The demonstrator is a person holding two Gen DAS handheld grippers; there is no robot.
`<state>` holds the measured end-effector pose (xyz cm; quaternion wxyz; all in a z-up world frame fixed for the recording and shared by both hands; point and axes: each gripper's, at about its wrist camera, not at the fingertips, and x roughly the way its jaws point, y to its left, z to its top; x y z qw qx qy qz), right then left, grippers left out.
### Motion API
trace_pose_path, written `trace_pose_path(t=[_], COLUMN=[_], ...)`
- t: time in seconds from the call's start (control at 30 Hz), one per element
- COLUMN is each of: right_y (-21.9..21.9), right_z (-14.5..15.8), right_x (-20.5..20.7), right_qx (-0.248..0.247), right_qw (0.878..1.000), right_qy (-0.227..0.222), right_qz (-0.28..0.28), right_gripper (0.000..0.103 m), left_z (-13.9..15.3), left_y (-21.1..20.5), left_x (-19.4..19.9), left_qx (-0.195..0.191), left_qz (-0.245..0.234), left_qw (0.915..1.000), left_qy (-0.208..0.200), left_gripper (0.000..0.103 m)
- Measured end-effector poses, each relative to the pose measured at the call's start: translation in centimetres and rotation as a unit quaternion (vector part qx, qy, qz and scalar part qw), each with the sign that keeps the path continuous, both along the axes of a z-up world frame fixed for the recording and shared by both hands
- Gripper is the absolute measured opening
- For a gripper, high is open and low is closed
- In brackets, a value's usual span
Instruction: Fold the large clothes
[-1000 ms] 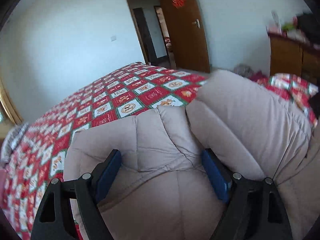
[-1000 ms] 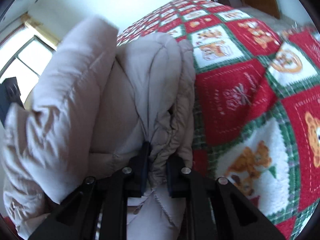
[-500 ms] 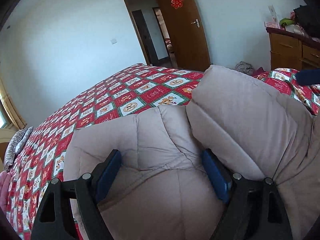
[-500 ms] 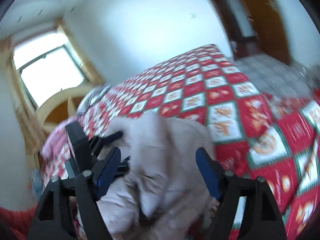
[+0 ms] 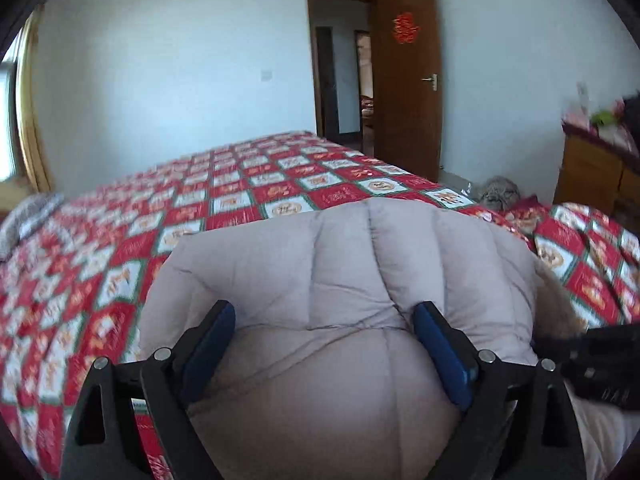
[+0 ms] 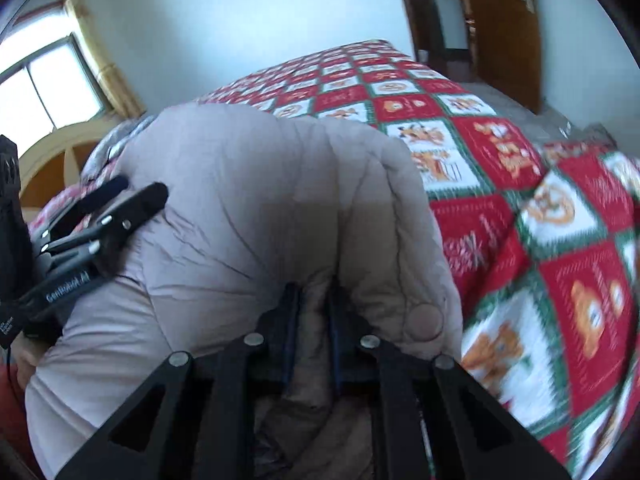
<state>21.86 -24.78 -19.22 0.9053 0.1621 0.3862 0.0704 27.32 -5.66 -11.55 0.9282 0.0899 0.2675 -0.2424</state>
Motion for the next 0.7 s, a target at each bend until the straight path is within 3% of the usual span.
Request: trace_pose_path(t=[0.1, 0.2, 0.27, 0.43, 0.5, 0.6, 0.7], right_y=[0.0, -0.9, -0.9, -0.5, -0.9, -1.8, -2.8], right_z=[-0.4, -1.3, -1.3, -0.5, 0.1, 2.4, 5.6], right_x=[0.0, 0.5, 0.8, 0.9, 1.3, 0.7, -0.5], right_qx=[-0.001, 0.045, 0.05, 0.033, 0.027, 0.011, -0.022], right_qw=[1.0, 0.999, 0.999, 0.999, 1.0, 0.999, 0.999], right_qy=[-0.005, -0.013, -0.013, -0.007, 0.001, 0.013, -0.018], right_qz=[0.001, -0.005, -0.009, -0.002, 0.012, 0.031, 0.02], right_gripper=[0.013, 0.013, 0.013, 0.013, 0.014, 0.019, 0.03], left_z=[-0.4, -1.4, -1.8, -1.2, -0.3, 1.3, 2.7], left_y=[-0.6, -1.0, -1.3, -2.0, -1.8, -0.6, 0.0], left_x=[0.9, 1.8, 2.2, 1.0, 0.6, 0.1, -0.8], left_qx=[0.009, 0.003, 0.01, 0.059, 0.072, 0.06, 0.082], left_qz=[-0.005, -0.005, -0.004, 0.015, 0.017, 0.025, 0.036], left_qw=[0.9997, 0.9993, 0.9988, 0.9977, 0.9961, 0.9956, 0.9952], left_qy=[0.021, 0.036, 0.048, 0.032, 0.047, 0.067, 0.041], left_gripper=[0.093, 0.096, 0.096, 0.097, 0.097, 0.097, 0.097])
